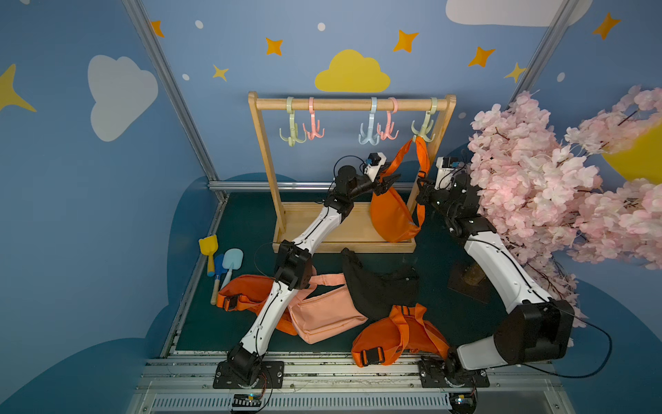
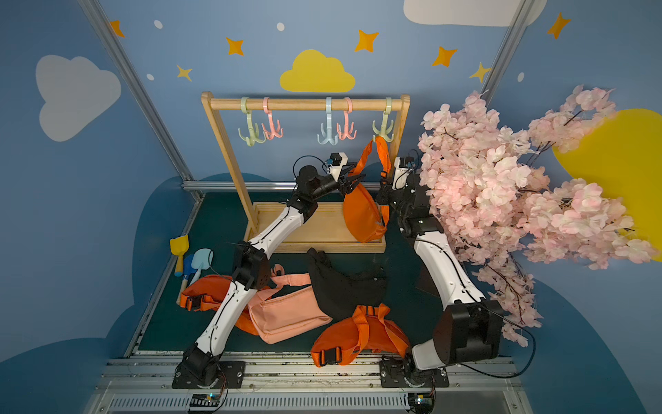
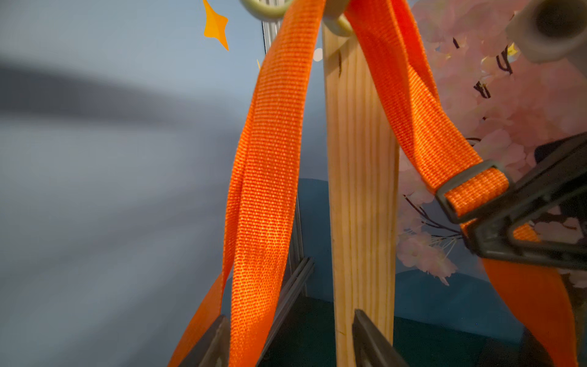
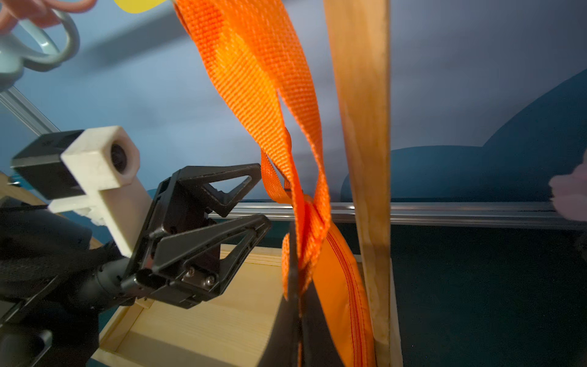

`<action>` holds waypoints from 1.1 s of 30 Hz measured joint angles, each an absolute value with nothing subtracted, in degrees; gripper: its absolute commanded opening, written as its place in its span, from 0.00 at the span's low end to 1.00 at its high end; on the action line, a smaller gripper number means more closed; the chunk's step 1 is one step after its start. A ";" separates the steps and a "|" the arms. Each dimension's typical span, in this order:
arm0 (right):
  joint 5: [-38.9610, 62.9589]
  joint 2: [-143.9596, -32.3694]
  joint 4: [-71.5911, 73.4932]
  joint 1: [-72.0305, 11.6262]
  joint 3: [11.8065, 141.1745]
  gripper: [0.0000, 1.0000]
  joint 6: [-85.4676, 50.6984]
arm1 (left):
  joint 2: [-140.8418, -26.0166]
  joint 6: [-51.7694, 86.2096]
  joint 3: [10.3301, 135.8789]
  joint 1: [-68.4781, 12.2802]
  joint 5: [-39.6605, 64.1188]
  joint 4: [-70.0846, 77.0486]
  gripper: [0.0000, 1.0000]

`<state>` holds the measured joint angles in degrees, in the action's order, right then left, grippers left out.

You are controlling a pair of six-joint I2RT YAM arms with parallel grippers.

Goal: Take the bag off the hook
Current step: Pick up the bag from the hook.

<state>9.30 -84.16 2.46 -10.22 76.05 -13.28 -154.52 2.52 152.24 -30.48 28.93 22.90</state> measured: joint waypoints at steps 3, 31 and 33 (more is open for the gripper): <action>10.20 -83.85 1.87 -10.22 76.05 0.00 -13.26 | -155.65 3.09 153.95 -30.48 28.71 22.81 0.54; 23.46 -79.33 1.96 -10.22 85.06 0.00 -4.16 | -162.60 5.74 159.00 -31.94 22.61 25.78 0.56; 23.68 -79.42 1.91 -10.22 86.89 0.00 -3.84 | -163.37 6.72 160.03 -32.27 20.45 27.79 0.52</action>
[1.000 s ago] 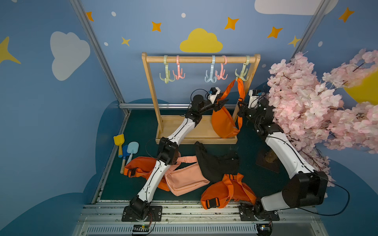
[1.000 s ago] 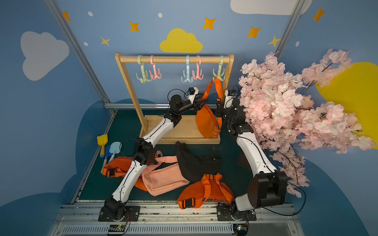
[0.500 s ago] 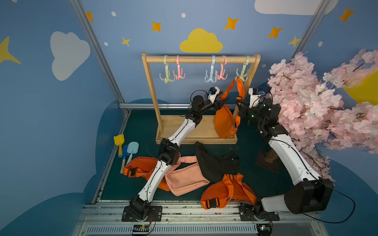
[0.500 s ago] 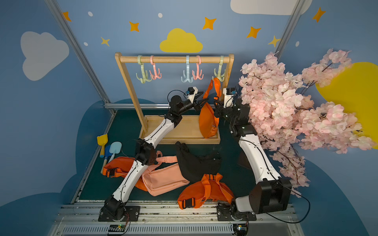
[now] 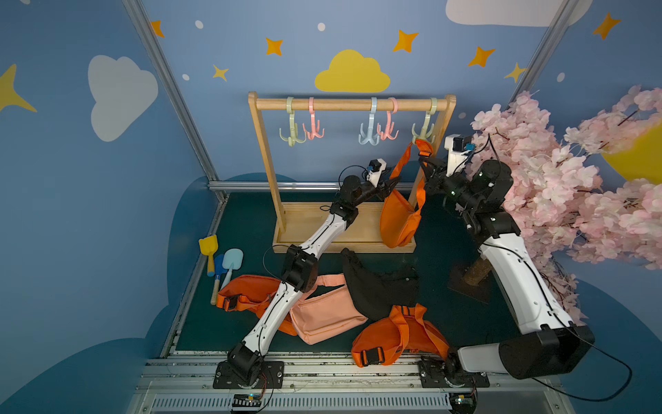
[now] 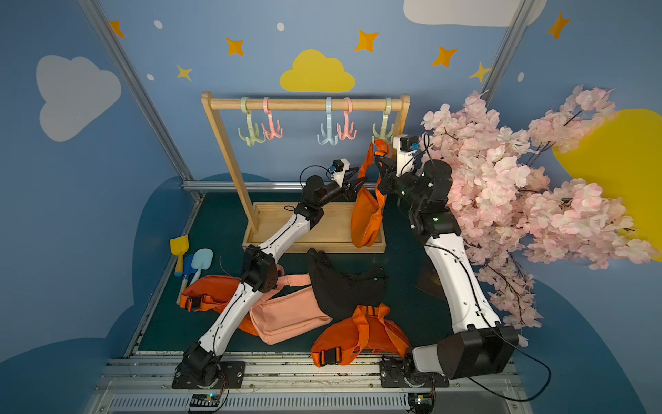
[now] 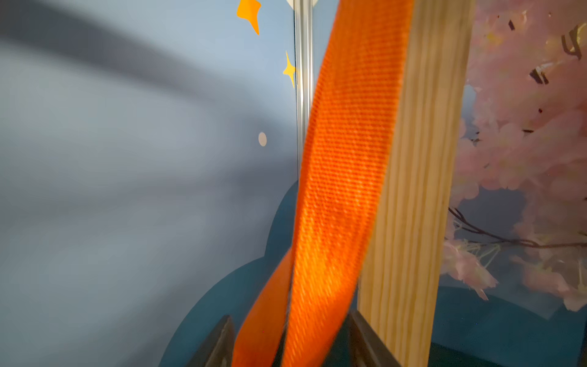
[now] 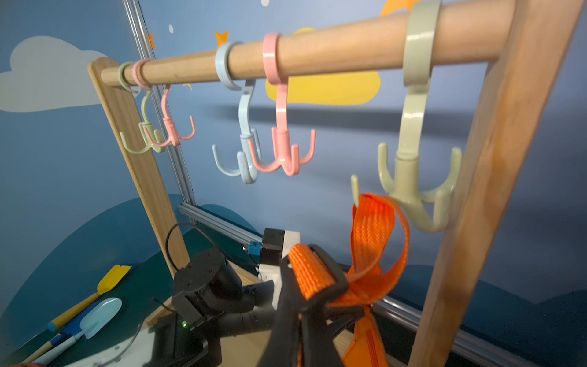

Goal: Take the bag off the hook
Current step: Pick up the bag from the hook.

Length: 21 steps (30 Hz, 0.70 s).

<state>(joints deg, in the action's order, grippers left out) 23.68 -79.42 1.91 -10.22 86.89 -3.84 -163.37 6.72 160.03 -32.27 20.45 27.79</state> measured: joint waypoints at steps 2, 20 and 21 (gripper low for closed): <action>24.16 -79.59 1.89 -10.22 88.27 0.00 -3.77 | -164.22 7.57 160.97 -32.56 19.03 29.12 0.48; 24.45 -84.40 -1.87 -10.57 99.37 0.00 -2.85 | -164.53 9.85 160.07 -33.08 19.09 28.32 0.04; 24.29 -84.99 -2.37 -10.57 100.57 0.00 -2.68 | -163.44 10.35 158.71 -32.97 19.42 28.08 0.04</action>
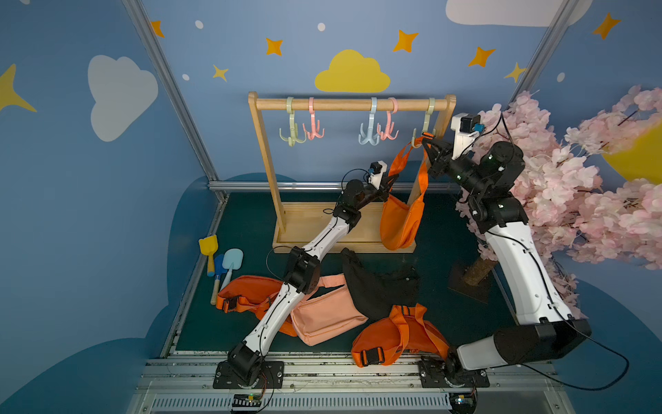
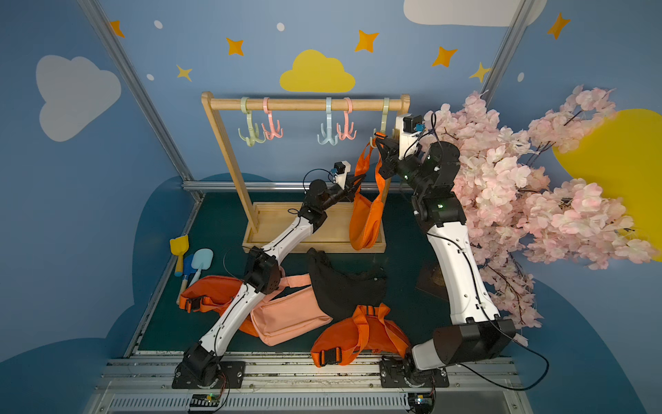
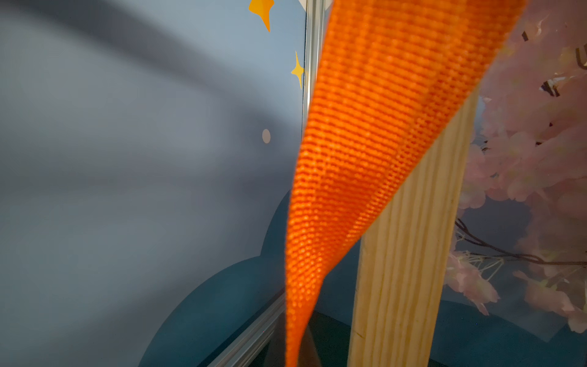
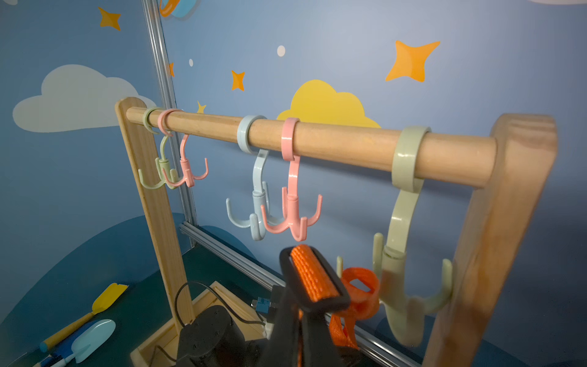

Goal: Take the bag off the hook
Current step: Pick up the bag from the hook.

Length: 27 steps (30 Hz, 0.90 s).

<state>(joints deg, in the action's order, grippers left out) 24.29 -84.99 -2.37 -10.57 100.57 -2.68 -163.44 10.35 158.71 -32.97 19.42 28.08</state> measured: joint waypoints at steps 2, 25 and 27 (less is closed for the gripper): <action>23.92 -86.19 -3.46 -10.59 103.02 0.00 -2.48 | -160.86 11.60 155.50 -32.77 19.59 27.77 0.04; 22.17 -92.84 -8.49 -11.38 111.50 0.00 -3.86 | -145.62 24.60 140.09 -31.75 24.08 27.57 0.04; 22.22 -91.98 -8.45 -11.46 110.37 0.00 -3.92 | -144.42 25.43 137.14 -31.51 24.93 28.03 0.04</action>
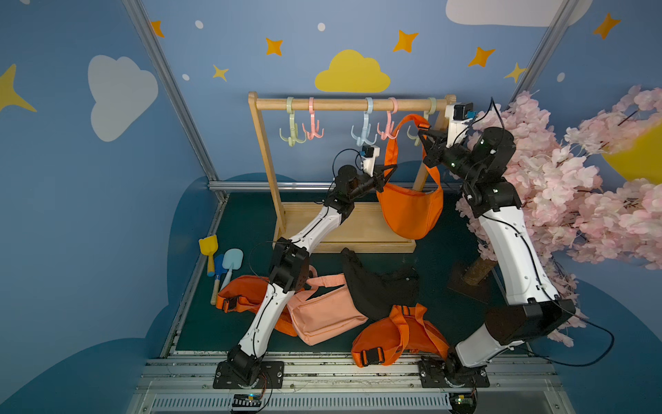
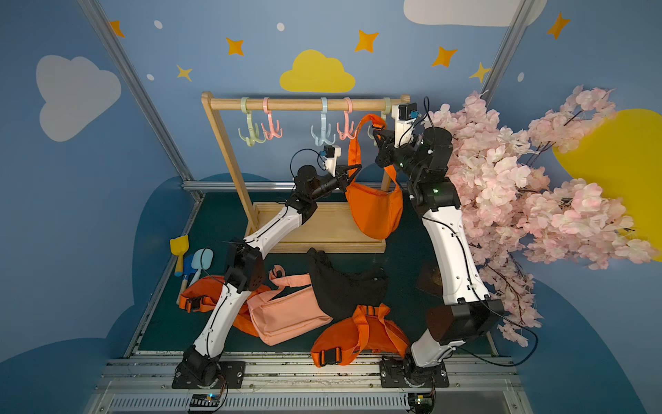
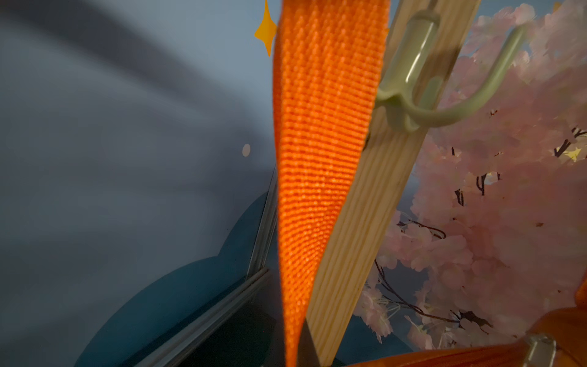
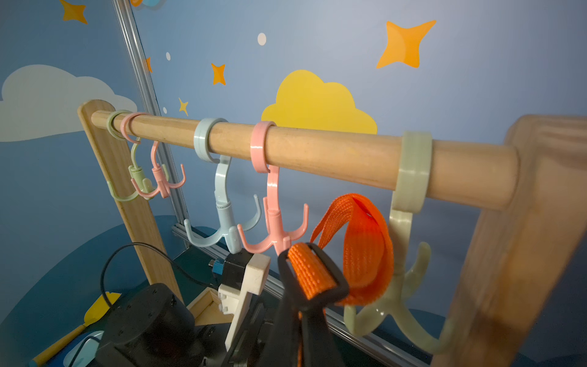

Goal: Take the bag off the hook
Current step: Pick up the bag from the hook.

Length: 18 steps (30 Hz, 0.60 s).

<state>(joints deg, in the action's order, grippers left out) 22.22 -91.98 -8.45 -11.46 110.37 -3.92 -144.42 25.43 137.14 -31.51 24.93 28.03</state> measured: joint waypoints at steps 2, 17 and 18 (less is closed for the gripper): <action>22.37 -90.83 -8.43 -11.51 108.84 0.00 -4.08 | -142.76 26.04 133.56 -31.42 25.74 28.67 0.04; 22.76 -85.36 -7.16 -12.78 103.26 0.00 -3.97 | -135.11 27.44 122.41 -31.64 26.52 33.85 0.04; 22.79 -85.36 -7.16 -12.82 103.28 0.00 -3.97 | -135.11 27.44 122.48 -31.75 26.46 33.82 0.04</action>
<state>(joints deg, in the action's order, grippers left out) 22.79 -85.36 -7.16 -12.82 103.28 -3.97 -135.11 27.44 122.48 -31.75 26.46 33.82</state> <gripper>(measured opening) 0.047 0.049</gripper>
